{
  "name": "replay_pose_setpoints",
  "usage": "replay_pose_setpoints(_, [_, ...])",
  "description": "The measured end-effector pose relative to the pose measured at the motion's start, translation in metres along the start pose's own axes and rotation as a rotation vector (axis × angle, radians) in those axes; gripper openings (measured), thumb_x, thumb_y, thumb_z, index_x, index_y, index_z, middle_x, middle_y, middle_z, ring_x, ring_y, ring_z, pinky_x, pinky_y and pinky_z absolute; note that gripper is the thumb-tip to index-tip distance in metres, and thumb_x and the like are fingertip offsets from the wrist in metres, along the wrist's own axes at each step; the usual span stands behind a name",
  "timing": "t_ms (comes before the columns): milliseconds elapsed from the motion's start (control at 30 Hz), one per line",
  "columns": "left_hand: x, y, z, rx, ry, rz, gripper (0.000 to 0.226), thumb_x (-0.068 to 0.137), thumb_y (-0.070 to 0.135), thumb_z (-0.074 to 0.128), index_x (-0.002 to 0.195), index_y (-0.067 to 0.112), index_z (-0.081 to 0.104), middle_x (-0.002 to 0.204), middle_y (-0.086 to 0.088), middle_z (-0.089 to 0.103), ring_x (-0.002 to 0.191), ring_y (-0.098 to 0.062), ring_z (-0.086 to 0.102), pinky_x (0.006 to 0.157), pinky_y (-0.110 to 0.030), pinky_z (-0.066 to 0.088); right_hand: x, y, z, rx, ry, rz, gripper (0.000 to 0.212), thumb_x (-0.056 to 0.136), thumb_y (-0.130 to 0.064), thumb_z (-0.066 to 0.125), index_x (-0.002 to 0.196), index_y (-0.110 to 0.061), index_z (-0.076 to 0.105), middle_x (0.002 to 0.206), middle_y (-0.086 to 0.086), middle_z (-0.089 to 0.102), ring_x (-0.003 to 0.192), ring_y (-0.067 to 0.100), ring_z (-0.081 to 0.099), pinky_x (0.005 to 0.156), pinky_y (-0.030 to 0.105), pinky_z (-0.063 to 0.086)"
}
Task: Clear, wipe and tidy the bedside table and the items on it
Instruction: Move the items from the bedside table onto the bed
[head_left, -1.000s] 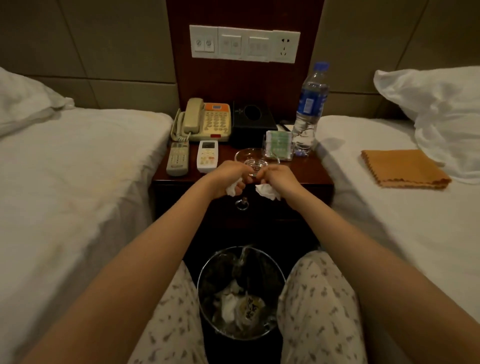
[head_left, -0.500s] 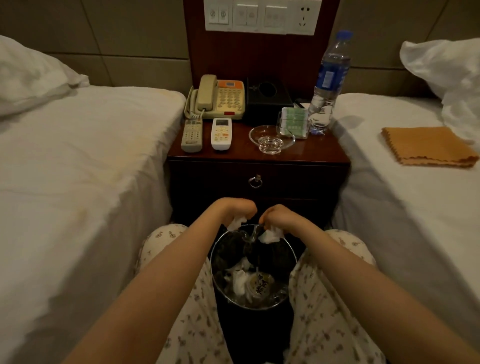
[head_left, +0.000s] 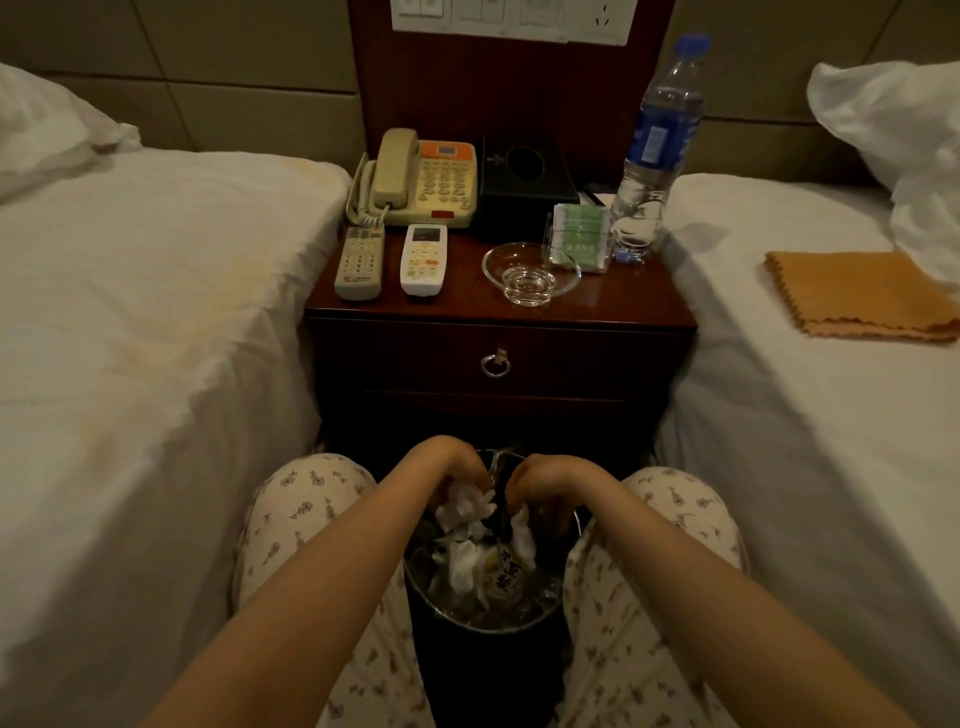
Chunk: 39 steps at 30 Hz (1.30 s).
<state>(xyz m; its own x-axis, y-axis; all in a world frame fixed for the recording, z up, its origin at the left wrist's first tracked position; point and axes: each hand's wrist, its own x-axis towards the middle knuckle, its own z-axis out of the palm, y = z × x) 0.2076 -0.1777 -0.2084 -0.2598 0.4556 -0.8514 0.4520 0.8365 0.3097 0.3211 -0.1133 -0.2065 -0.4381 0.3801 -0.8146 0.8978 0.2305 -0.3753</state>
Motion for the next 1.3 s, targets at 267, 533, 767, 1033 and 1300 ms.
replay_pose_setpoints(267, [-0.008,0.006,-0.016,0.014,0.094,0.085,0.038,0.094,0.012,0.051,0.130,-0.001,0.048,0.116,-0.017,0.063,0.094,-0.025,0.067,0.087,-0.038,0.055,-0.004,0.003,-0.017,0.087,0.166,-0.088,0.021,0.094,-0.009,0.052,0.111,-0.003,0.061,0.096,0.006,0.059,0.075,0.018,0.059,0.079,0.036,0.052])
replay_pose_setpoints(533, [-0.073,0.010,-0.072,-0.188,0.339,0.276,0.023,0.098,0.017,0.044,0.116,0.006,0.055,0.077,-0.007,0.064,0.060,-0.012,0.058,0.052,-0.021,0.050,-0.048,-0.049,-0.055,0.407,0.280,-0.424,0.020,0.097,-0.012,0.045,0.081,-0.016,0.057,0.077,0.003,0.061,0.062,0.014,0.059,0.058,0.024,0.049])
replay_pose_setpoints(767, [-0.113,0.002,-0.139,-0.451,0.726,0.380,0.013,0.094,0.014,0.051,0.096,0.006,0.061,0.070,-0.007,0.062,0.055,-0.014,0.056,0.049,-0.022,0.048,-0.067,-0.121,-0.074,0.440,0.537,-0.683,0.018,0.091,-0.007,0.051,0.078,-0.017,0.058,0.082,0.003,0.061,0.067,0.013,0.059,0.059,0.024,0.054])
replay_pose_setpoints(1033, [-0.088,-0.008,-0.180,-0.113,1.039,0.161,0.052,0.088,0.032,0.055,0.133,0.008,0.045,0.134,-0.017,0.050,0.123,-0.032,0.047,0.099,-0.037,0.040,-0.037,-0.179,-0.081,0.071,0.799,-0.503,0.059,0.086,-0.035,0.061,0.134,-0.009,0.038,0.136,0.018,0.036,0.125,0.035,0.039,0.099,0.037,0.038])
replay_pose_setpoints(1300, [-0.070,-0.003,-0.195,-0.124,0.989,0.143,0.094,0.075,0.045,0.072,0.142,0.003,0.021,0.141,-0.016,0.042,0.128,-0.032,0.043,0.101,-0.037,0.038,-0.018,-0.191,-0.081,-0.022,0.759,-0.460,0.086,0.085,-0.042,0.061,0.146,-0.010,0.009,0.139,0.021,0.025,0.121,0.039,0.044,0.096,0.037,0.041])
